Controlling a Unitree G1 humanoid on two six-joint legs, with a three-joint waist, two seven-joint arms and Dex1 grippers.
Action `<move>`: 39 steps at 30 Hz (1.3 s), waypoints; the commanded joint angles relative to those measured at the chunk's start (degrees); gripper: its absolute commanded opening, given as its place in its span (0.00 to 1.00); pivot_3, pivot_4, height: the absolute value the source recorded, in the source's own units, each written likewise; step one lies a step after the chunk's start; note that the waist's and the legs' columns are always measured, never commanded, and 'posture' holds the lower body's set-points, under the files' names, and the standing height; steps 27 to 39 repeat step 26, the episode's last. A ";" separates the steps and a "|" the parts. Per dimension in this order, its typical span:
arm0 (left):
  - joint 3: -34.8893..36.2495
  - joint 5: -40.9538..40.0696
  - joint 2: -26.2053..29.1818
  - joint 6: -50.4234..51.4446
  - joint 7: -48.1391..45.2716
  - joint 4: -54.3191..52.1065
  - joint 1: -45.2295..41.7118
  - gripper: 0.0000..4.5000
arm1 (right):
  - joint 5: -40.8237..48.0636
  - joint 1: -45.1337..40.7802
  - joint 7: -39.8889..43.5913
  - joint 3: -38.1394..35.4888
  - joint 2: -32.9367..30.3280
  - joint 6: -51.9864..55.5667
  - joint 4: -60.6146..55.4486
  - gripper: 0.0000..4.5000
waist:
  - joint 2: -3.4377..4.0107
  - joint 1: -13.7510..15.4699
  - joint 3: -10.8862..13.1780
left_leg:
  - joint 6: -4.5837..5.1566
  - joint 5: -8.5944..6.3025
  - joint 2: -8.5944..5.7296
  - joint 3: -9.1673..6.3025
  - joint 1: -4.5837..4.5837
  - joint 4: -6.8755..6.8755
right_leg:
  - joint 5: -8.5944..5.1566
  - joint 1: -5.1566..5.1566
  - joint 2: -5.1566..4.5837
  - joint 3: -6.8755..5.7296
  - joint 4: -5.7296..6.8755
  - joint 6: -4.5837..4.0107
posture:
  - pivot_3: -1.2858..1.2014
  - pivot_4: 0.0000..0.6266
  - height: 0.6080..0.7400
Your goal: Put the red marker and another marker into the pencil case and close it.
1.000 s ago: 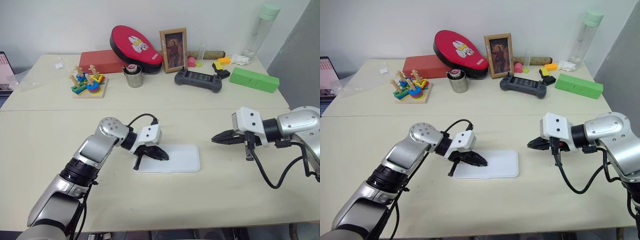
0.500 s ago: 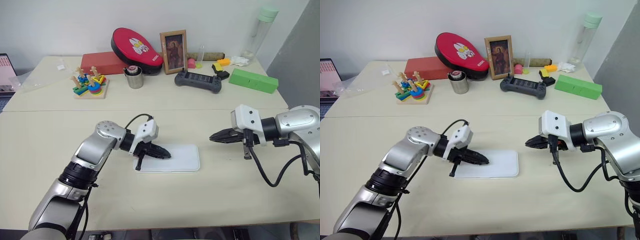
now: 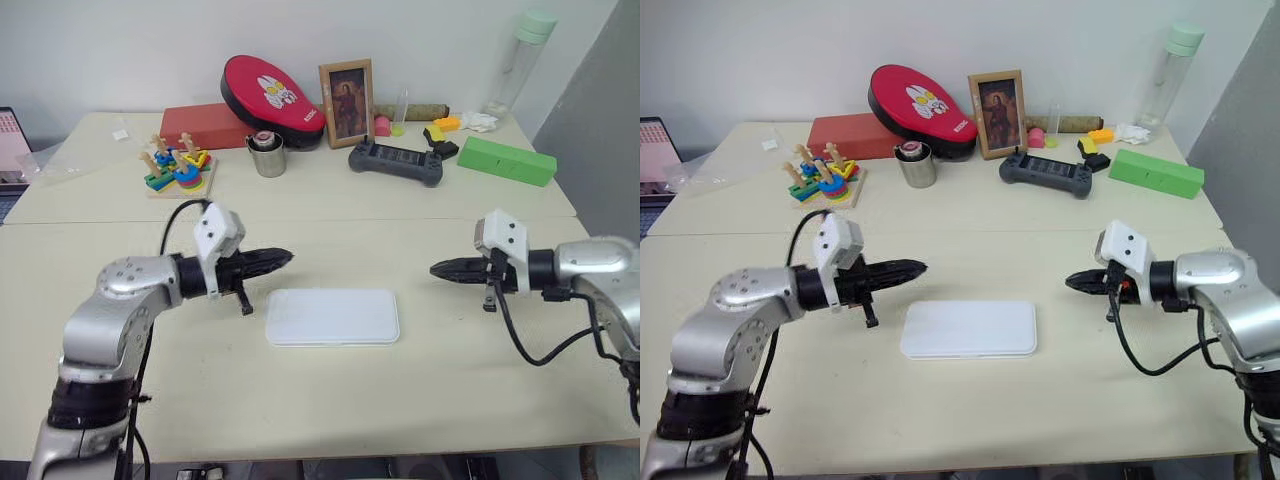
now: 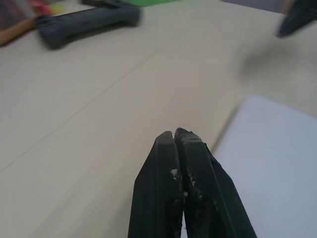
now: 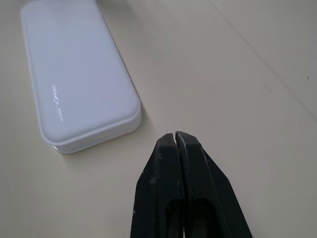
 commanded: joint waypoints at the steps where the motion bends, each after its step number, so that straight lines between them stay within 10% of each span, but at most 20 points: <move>1: 4.99 0.94 -2.56 -2.75 7.88 -3.53 3.09 0.03 | 1.02 0.46 -2.18 -3.62 1.43 -1.16 -0.12 0.00 | 0.00 0.16 0.00 | 0.00 0.00 0.00 0.00 0.00 0.01 | 0.00 0.01 0.00 0.00 0.00 0.01 | 0.52 0.24 1.00; 39: 10.99 -2.49 -12.91 -6.35 24.66 -5.72 18.39 0.03 | 1.41 6.36 -12.43 -9.34 10.84 -4.21 9.16 0.00 | -0.06 1.10 -0.04 | -0.01 0.00 0.00 0.03 0.10 0.02 | 0.02 0.16 0.00 0.01 -0.09 -0.01 | 0.52 0.24 1.00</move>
